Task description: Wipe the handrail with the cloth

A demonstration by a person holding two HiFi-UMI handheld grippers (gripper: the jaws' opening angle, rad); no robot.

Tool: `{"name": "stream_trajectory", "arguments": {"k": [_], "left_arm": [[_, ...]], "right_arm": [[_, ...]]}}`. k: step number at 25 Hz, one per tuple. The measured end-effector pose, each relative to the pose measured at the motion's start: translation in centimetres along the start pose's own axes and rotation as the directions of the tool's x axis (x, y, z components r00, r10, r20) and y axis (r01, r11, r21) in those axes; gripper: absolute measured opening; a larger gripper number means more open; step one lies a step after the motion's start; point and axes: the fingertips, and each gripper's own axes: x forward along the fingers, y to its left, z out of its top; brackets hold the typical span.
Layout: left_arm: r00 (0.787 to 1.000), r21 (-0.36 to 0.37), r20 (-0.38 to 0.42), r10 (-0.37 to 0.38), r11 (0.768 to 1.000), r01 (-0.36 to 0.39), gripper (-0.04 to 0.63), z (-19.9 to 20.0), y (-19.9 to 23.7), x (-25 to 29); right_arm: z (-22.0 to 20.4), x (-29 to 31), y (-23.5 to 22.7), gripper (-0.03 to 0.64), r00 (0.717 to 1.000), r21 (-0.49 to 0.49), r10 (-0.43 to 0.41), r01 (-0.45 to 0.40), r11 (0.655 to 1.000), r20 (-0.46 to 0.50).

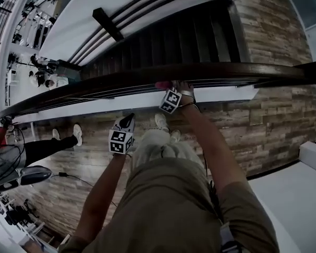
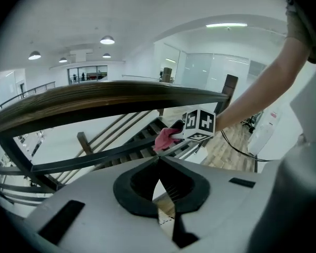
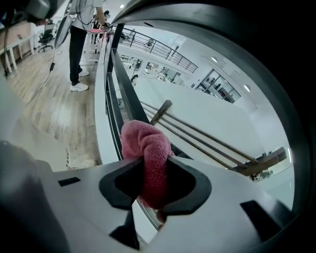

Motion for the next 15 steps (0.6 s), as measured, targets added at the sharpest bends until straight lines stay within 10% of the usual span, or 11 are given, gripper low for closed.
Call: {"name": "stream_trajectory", "arguments": {"k": [8,15], "left_arm": [[0.982,0.153,-0.051,-0.184,0.970,0.190,0.017,3.8,-10.2,9.6],[0.981,0.212,-0.055,-0.187,0.958,0.195,0.017,8.6,-18.7,15.5]], "right_arm": [[-8.7,-1.4,-5.0,0.103,0.999,-0.035,-0.029,0.028,0.999,-0.025],[-19.4,-3.7,-10.2,0.103,0.997,0.057,-0.070,0.070,0.996,0.011]]}}
